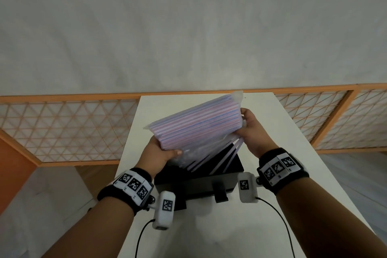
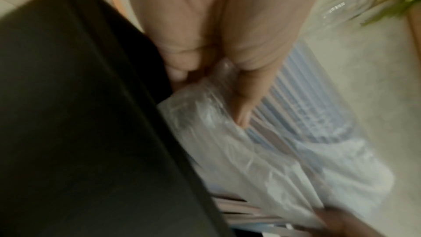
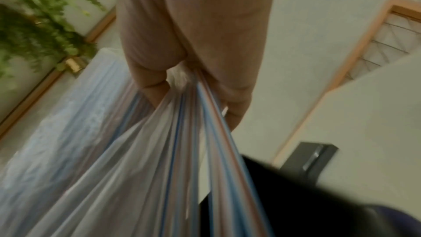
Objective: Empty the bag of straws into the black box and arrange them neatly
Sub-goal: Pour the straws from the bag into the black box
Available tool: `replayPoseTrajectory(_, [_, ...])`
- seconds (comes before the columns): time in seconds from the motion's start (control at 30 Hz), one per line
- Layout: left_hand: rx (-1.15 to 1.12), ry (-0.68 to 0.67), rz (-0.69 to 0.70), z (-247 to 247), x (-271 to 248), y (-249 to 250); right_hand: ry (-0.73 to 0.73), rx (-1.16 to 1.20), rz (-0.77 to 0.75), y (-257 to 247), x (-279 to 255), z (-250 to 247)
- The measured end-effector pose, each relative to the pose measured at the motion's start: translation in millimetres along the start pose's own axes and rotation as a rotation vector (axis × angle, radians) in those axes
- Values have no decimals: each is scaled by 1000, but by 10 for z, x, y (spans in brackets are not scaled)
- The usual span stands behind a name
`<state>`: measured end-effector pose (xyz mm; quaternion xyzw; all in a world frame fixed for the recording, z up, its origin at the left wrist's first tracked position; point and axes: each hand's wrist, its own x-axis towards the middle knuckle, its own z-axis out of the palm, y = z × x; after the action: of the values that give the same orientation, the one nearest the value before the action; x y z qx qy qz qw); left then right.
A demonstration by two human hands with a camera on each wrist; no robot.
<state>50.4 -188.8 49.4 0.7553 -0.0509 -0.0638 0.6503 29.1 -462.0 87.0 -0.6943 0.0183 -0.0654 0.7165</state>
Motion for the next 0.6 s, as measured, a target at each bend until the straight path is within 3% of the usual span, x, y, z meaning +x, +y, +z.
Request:
replayPoseTrajectory(0.1, [93, 55, 41, 66, -1, -25, -26, -288, -41, -90, 33, 2])
replayPoseTrajectory(0.23, [133, 62, 51, 133, -15, -22, -64, -373, -70, -159, 66, 15])
replayPoseTrajectory(0.33, [152, 15, 71, 151, -30, 12, -14, -527, -45, -148, 101, -4])
replayPoseTrajectory(0.6, [6, -65, 44, 71, -2, -2, 58, -533, -16, -70, 133, -58])
